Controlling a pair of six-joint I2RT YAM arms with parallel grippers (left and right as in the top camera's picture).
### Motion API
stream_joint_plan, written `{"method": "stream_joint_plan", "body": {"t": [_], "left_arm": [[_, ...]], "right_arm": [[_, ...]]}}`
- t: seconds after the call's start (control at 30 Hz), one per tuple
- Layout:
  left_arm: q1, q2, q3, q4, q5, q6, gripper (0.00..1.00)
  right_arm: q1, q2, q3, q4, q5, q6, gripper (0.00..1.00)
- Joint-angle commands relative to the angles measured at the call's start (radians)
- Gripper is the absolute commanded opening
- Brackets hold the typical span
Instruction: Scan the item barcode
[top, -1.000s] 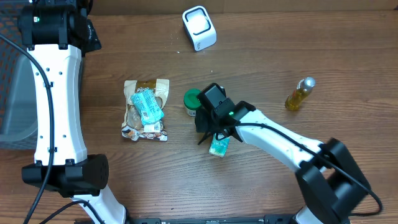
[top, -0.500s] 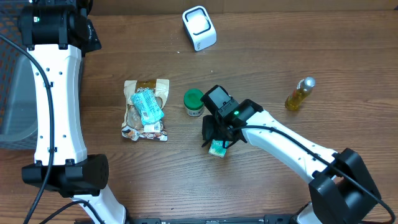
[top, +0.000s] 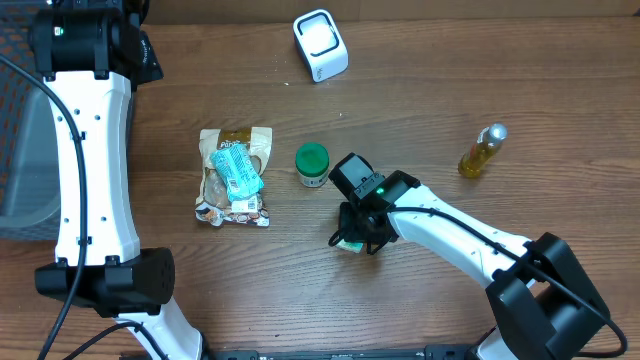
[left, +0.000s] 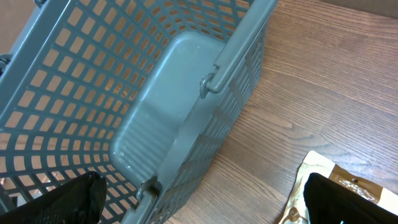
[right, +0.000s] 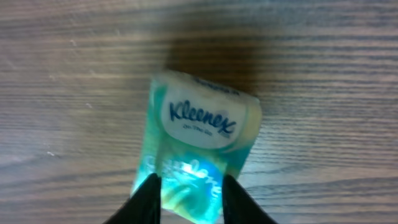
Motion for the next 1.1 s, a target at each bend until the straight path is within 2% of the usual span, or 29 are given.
{"method": "stream_joint_plan", "body": {"t": [0.0,0.1,0.53,0.9,1.07], "left_arm": [[-0.001,-0.006,0.019,0.002,-0.019,0.018,1.0],[-0.001,-0.006,0.019,0.002,-0.019,0.018,1.0],[-0.001,-0.006,0.019,0.002,-0.019,0.018,0.99],[-0.001,-0.006,0.019,0.002,-0.019,0.018,0.99],[-0.001,-0.006,0.019,0.002,-0.019,0.018,0.99]], "right_arm": [[-0.006,0.008,-0.012,-0.006,-0.002,0.01,0.24],[-0.006,0.008,-0.012,-0.007,-0.001,0.023,0.17],[-0.006,0.008,-0.012,0.075,0.052,0.008,0.11],[-0.005,0.008,-0.007,0.204,0.051,-0.068,0.1],[-0.005,0.007,0.089,0.078,0.026,-0.139,0.17]]}}
